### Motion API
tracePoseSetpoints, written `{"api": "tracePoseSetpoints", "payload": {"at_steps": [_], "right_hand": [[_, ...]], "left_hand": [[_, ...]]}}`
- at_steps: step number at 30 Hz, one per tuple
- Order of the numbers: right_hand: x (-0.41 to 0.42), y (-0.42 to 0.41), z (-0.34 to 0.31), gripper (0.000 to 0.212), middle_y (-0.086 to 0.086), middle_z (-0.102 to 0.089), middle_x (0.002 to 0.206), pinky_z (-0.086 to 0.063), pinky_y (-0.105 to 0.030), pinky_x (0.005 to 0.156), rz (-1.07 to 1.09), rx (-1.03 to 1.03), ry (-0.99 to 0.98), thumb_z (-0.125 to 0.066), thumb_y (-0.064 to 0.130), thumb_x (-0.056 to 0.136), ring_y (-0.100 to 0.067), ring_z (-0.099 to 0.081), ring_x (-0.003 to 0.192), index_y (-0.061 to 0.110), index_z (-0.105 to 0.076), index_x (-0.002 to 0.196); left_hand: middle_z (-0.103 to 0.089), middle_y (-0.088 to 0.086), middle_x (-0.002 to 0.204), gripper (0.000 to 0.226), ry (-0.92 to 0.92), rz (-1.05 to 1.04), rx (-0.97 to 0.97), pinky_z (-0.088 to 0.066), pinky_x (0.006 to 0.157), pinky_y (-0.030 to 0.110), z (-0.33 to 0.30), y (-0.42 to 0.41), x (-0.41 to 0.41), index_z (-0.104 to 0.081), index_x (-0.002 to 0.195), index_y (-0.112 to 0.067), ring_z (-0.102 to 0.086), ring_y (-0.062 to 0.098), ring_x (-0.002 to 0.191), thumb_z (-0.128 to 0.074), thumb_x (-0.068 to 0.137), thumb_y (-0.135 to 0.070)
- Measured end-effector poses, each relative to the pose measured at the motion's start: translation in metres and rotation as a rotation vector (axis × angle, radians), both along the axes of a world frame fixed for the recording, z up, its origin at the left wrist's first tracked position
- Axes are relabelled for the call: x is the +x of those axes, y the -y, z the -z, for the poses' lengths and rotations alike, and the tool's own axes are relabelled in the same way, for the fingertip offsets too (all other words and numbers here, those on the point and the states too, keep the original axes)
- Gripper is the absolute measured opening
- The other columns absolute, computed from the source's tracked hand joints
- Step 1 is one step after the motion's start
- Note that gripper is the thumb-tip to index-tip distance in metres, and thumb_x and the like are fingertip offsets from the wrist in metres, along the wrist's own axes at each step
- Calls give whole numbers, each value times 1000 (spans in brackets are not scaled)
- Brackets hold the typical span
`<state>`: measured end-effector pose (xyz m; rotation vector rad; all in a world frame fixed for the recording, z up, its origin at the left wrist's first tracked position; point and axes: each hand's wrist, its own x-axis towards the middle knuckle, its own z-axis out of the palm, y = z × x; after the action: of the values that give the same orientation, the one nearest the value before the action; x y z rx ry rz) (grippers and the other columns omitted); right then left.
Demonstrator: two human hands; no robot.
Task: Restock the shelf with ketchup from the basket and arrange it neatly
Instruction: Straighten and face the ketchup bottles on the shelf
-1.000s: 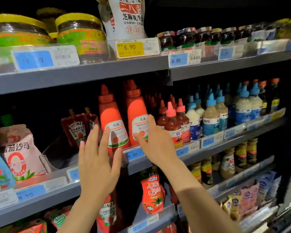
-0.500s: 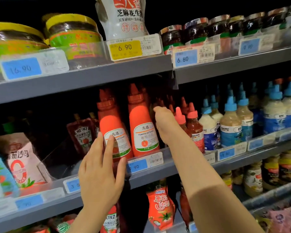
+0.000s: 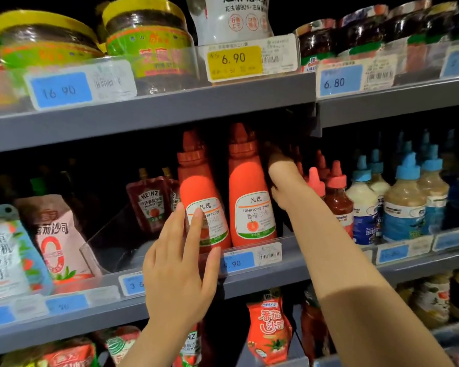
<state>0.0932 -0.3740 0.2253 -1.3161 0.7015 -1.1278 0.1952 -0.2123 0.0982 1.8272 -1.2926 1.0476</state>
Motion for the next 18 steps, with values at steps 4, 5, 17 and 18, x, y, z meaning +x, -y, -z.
{"api": "tracePoseSetpoints", "payload": {"at_steps": [4,5,17,18], "right_hand": [[-31,-40,35,64,2,-50,137,-38,-46,107,-27,-160,-138,-38,73,83,-18,-49,123,31,-45,132],[-35,-52,43,66,6,-51,133,-40,-45,104,-27,-226,-242,-41,78,77,-16,-50,121,34,-44,127],[-29,-82,85,79,10,-57,123,-50,-40,93,319,-635,-250,-77,42,72,-10,-57,111,28,-34,136],[-29,-85,88,76,12,-56,123,-50,-38,94,335,-649,-181,-77,41,72,-7,-56,111,30,-35,135]], "left_hand": [[-26,3,156,61,-30,4,18,-34,99,41,-1,-1,-1,-31,146,-21,-37,23,135,-38,91,-47],[-25,1,156,61,-44,11,18,-33,99,41,-2,-2,-1,-30,146,-23,-36,22,134,-38,91,-48],[-27,0,156,60,-138,138,45,-39,98,43,-9,-8,-1,-34,146,-24,-42,21,133,-41,91,-48],[-28,0,156,60,-145,156,34,-38,99,43,-10,-7,-1,-35,145,-23,-41,21,134,-41,92,-48]]}}
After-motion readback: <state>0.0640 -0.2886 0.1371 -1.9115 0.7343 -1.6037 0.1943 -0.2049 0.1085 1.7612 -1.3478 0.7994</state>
